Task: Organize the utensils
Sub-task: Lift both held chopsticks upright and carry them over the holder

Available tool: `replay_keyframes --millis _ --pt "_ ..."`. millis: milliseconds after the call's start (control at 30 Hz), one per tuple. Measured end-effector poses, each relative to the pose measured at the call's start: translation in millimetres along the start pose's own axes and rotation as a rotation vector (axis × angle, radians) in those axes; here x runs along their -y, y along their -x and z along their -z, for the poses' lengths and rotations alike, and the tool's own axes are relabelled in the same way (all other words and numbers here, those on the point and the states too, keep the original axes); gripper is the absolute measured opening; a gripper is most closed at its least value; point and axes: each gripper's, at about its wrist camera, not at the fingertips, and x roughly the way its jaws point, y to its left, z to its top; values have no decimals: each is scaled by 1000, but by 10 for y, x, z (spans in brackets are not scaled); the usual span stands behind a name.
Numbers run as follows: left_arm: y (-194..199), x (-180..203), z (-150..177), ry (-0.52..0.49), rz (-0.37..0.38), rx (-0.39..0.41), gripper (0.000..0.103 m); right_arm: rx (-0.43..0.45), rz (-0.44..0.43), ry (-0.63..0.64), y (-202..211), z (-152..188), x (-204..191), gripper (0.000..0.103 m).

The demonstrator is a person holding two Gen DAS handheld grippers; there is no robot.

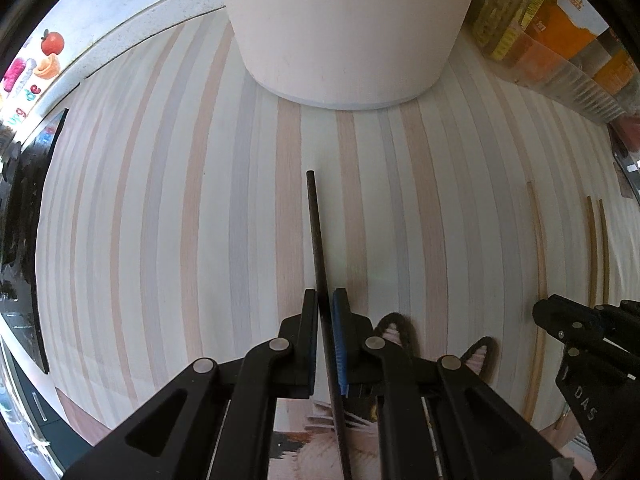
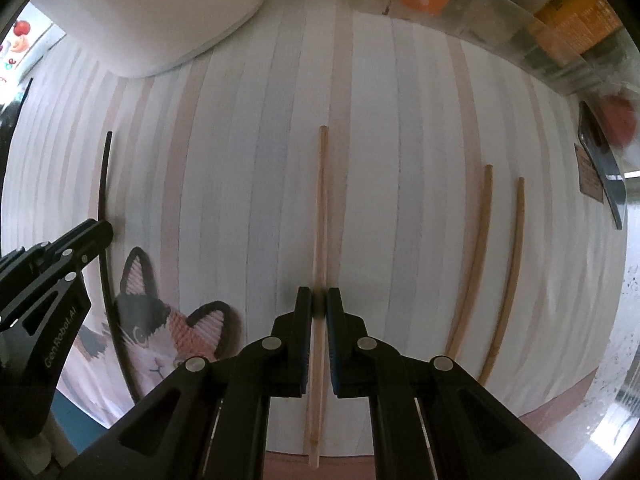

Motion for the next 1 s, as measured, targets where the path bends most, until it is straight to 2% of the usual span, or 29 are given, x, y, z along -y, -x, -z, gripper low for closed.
replay_keyframes --millis 33,133,500,700,867,1000 --pt "6 3 -21 2 -1 -1 6 -5 3 0 -29 -142 -138 8" --pt "6 20 -47 -2 -4 -1 6 -7 19 10 -45 -282 -229 8" --pt "67 61 45 11 1 19 3 19 -2 -7 -190 -169 -265 8" --pt "466 -78 219 49 52 80 3 53 -97 -67 -186 -11 -55 7" --pt "802 -243 338 96 83 129 3 110 -179 -82 33 63 10 7" --pt "1125 -398 385 137 96 199 3 167 -229 -66 259 103 19 7"
